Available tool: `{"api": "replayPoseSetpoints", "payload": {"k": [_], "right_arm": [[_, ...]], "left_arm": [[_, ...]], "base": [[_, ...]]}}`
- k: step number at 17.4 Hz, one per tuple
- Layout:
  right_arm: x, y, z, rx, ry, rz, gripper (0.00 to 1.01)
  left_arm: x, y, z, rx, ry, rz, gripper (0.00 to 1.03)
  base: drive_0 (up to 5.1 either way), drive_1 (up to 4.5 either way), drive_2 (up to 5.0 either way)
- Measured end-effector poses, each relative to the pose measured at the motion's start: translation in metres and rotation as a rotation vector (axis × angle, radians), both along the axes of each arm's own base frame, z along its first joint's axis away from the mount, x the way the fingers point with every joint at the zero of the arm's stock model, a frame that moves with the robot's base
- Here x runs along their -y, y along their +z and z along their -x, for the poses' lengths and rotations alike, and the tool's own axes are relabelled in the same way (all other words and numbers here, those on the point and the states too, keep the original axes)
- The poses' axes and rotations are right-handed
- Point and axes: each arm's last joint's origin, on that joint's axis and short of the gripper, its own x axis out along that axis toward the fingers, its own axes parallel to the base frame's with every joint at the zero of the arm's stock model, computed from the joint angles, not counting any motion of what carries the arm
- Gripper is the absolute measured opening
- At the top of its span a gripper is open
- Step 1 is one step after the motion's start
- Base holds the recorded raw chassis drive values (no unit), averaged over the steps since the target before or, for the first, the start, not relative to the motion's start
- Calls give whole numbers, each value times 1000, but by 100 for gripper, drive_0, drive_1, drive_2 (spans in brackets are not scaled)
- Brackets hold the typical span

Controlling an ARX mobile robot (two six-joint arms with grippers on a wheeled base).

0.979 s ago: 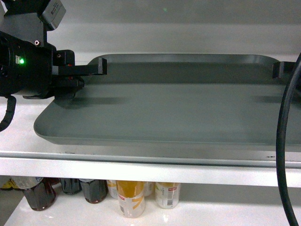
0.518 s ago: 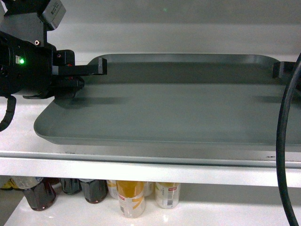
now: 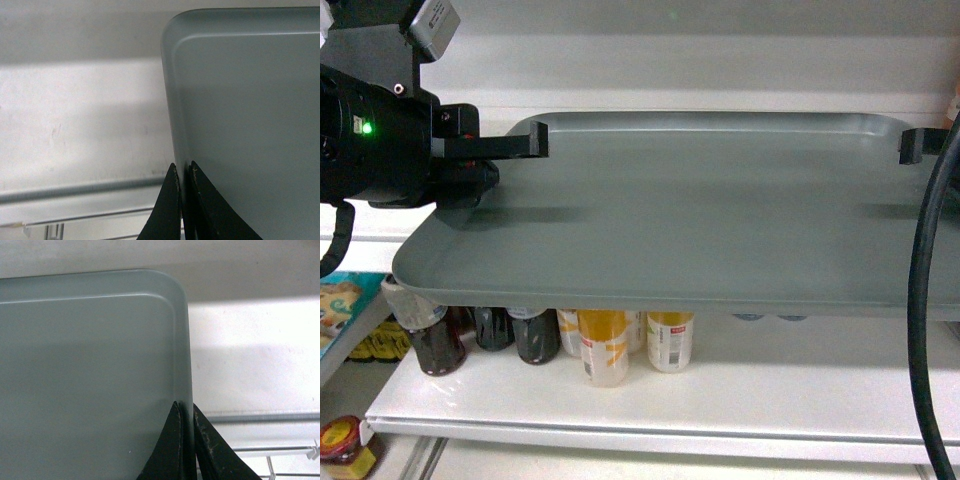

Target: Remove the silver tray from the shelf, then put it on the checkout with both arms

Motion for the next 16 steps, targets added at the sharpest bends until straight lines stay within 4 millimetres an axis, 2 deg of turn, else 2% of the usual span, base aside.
{"api": "replayPoseSetpoints", "payload": {"k": [4,16], "right_arm": [[-1,0,0,0,1,1,3],[-1,0,0,-3,1,3,3]], "left_arm": [[0,0,0,0,1,0,3],[0,-1,0,-3,1,-2,3]], "base": [[0,0,0],[5,-412,422]]}}
